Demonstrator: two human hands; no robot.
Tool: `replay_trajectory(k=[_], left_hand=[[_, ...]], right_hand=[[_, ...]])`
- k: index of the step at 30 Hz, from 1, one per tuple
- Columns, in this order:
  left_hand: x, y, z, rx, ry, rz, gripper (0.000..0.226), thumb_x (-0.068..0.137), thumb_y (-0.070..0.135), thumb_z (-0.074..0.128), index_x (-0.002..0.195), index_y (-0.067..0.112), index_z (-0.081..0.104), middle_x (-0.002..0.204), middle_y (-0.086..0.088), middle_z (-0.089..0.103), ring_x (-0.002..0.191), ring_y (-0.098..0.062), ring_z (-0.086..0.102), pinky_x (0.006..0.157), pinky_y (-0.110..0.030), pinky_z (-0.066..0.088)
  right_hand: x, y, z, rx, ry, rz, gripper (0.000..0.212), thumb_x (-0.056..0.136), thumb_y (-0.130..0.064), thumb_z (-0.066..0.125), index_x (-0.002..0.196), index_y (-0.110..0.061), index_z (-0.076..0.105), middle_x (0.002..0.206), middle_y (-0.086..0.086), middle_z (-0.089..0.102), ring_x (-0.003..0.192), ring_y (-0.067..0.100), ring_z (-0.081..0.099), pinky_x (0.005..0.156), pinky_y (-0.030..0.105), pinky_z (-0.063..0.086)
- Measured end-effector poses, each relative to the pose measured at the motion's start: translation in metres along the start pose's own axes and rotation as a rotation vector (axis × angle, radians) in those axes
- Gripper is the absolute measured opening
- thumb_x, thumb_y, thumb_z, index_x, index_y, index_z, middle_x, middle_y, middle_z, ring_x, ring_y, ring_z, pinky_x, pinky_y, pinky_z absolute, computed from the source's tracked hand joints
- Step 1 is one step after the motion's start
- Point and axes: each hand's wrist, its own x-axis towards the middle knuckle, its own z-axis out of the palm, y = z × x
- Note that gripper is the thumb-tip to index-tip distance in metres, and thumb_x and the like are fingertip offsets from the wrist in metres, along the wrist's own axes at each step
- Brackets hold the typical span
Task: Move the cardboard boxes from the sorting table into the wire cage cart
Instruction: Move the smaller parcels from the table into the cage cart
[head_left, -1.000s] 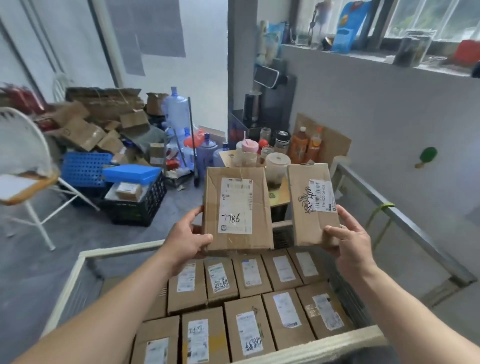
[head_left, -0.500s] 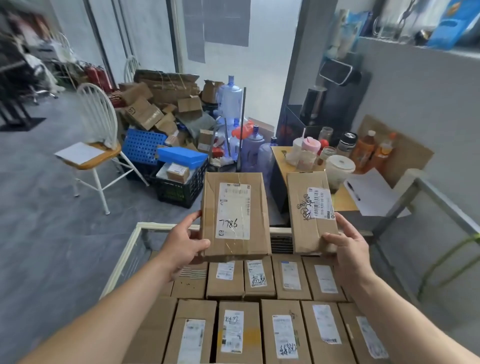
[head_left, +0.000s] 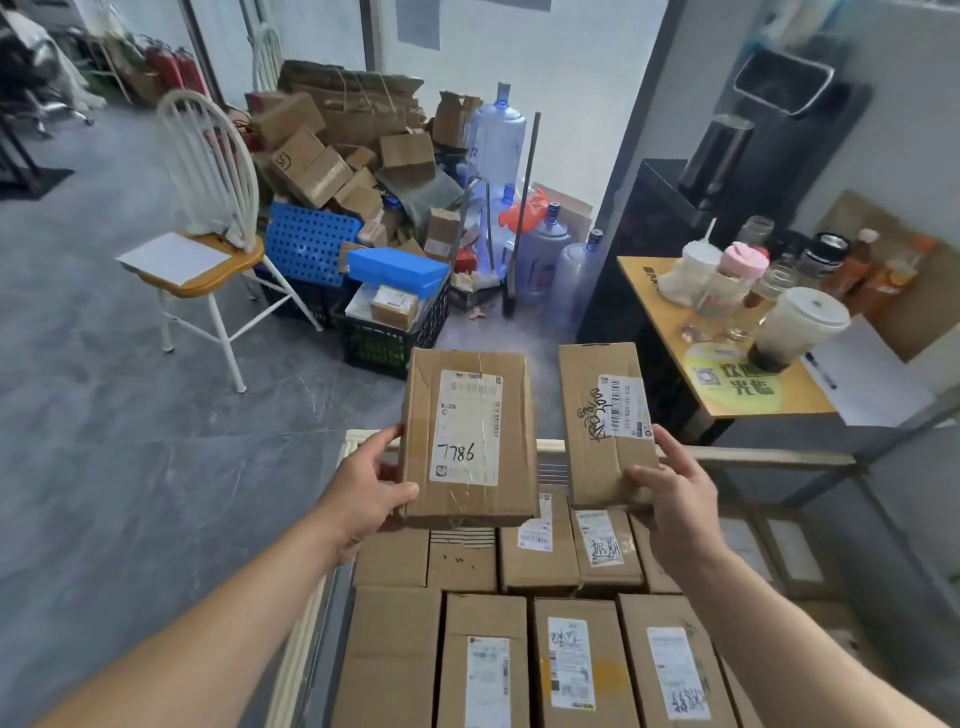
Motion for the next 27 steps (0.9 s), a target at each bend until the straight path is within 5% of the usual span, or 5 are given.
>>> replay_trajectory(k=[9, 13, 21, 27], left_hand=[[0.025, -0.072, -0.043, -0.008, 0.023, -0.197, 0.082, 0.087, -0.008, 0.067, 0.153, 0.029, 0.034, 0.103, -0.011, 0.072, 0.078, -0.017, 0.075, 0.056, -0.030, 0.057], [0.036, -0.108, -0.042, 0.011, 0.034, -0.277, 0.080, 0.088, -0.005, 0.067, 0.151, 0.034, 0.036, 0.103, -0.008, 0.072, 0.084, -0.022, 0.074, 0.059, -0.034, 0.058], [0.064, -0.198, -0.014, 0.041, 0.026, -0.438, 0.085, 0.088, -0.003, 0.067, 0.152, 0.041, 0.031, 0.106, 0.000, 0.074, 0.089, -0.025, 0.073, 0.063, -0.035, 0.058], [0.110, -0.244, 0.004, 0.047, 0.056, -0.498, 0.088, 0.090, -0.002, 0.065, 0.154, 0.043, 0.024, 0.121, 0.002, 0.065, 0.097, -0.024, 0.071, 0.064, -0.034, 0.058]], right_hand=[[0.019, 0.081, 0.041, -0.102, -0.010, 0.158, 0.064, 0.092, 0.006, 0.058, 0.144, -0.031, 0.052, 0.103, 0.002, 0.075, 0.106, 0.030, 0.068, 0.092, 0.054, 0.056], [0.035, 0.122, 0.046, -0.111, -0.020, 0.251, 0.060, 0.092, 0.006, 0.058, 0.128, -0.041, 0.059, 0.117, 0.005, 0.068, 0.107, 0.030, 0.066, 0.080, 0.044, 0.060], [0.068, 0.217, 0.035, -0.144, 0.010, 0.421, 0.062, 0.089, 0.009, 0.060, 0.131, -0.036, 0.059, 0.137, 0.000, 0.051, 0.111, 0.028, 0.061, 0.067, 0.032, 0.056], [0.108, 0.270, 0.040, -0.175, 0.035, 0.474, 0.062, 0.091, 0.008, 0.060, 0.134, -0.036, 0.058, 0.111, -0.007, 0.056, 0.101, 0.025, 0.064, 0.069, 0.034, 0.058]])
